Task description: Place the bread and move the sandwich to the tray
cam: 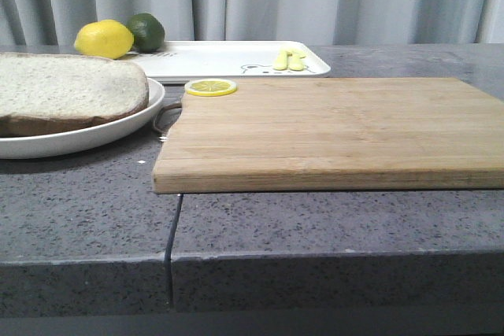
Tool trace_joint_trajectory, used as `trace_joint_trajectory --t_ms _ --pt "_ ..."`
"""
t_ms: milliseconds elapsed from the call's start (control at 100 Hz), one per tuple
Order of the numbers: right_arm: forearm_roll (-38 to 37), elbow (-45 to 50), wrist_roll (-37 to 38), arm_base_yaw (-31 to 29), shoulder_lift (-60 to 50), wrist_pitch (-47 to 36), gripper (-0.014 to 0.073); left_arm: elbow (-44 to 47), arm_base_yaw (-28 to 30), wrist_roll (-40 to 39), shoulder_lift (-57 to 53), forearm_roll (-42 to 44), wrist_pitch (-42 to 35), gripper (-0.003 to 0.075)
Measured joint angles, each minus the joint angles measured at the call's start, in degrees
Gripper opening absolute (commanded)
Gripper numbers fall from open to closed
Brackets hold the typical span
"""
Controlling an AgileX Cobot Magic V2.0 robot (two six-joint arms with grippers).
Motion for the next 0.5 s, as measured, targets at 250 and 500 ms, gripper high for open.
trace_joint_trajectory --t_ms 250,500 --pt "0.2 1.1 -0.1 0.8 -0.2 -0.9 0.0472 -0.3 0.0 -4.8 4.2 5.8 -3.6 0.0417" --pt "0.2 1.2 -0.1 0.8 -0.2 -1.2 0.0472 -0.5 0.0 -7.5 19.1 9.2 -7.8 0.0417"
